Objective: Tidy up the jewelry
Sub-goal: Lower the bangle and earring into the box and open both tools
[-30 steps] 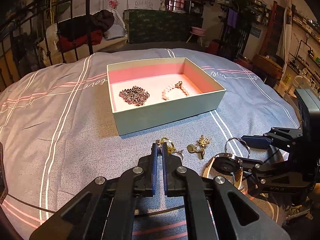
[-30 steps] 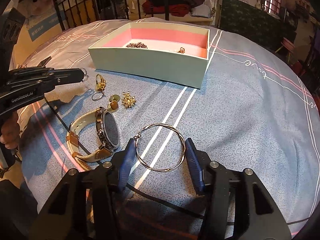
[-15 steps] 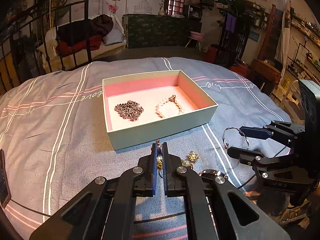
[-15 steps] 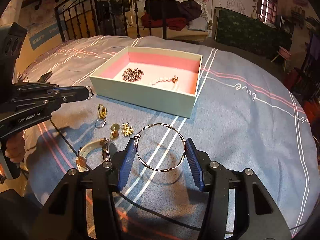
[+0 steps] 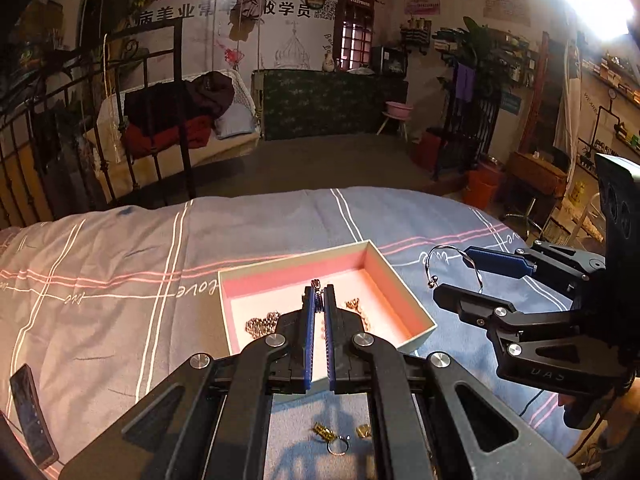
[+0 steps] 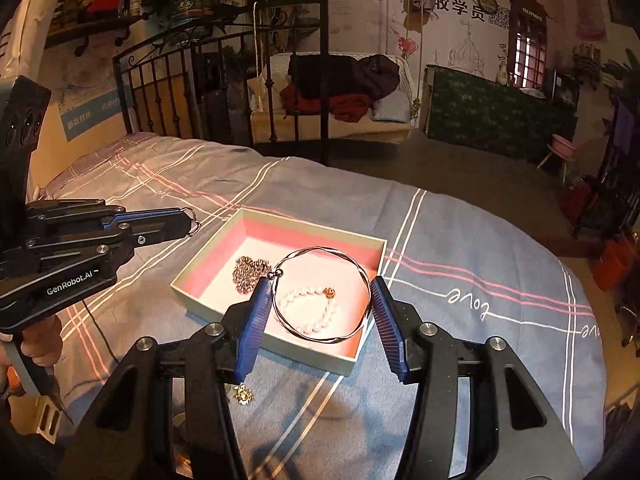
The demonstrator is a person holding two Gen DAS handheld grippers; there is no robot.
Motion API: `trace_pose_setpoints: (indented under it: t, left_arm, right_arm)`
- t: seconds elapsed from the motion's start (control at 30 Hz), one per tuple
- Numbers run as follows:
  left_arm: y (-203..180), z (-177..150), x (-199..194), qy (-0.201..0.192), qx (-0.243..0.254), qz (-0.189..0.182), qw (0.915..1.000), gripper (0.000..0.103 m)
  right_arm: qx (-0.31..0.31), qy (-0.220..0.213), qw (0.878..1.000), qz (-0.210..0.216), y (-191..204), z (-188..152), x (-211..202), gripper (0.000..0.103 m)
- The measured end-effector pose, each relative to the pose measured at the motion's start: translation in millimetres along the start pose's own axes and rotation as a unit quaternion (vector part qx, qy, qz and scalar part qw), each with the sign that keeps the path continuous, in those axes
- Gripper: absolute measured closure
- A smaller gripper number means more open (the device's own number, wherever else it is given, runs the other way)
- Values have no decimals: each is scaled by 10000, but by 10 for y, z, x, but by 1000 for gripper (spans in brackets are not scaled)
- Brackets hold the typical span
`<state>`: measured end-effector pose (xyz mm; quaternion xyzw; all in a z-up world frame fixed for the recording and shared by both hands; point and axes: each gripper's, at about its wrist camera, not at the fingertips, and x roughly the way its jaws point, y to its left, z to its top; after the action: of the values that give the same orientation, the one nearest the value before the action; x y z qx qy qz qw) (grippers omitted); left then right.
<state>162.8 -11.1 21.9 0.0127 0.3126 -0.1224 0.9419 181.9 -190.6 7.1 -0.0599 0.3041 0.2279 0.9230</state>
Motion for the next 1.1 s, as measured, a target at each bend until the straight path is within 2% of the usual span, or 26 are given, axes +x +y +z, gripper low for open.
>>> trace_pose_setpoints:
  t: [0.17, 0.4, 0.77, 1.1]
  left_arm:
    - [2, 248, 10, -181, -83, 18, 9998, 98]
    - [54, 401, 183, -98, -256, 91, 9996, 98]
    - [176, 262, 652, 494, -345, 256, 9979, 98]
    - [253, 77, 922, 939, -450, 315, 9941, 98]
  right_arm:
    - [27, -133, 9999, -45, -51, 238, 62, 52]
    - [92, -152, 9998, -37, -113, 434, 211, 52]
    - [120, 323, 9993, -116, -108, 293, 633, 52]
    - [37, 747, 9970, -204, -80, 71, 939, 52]
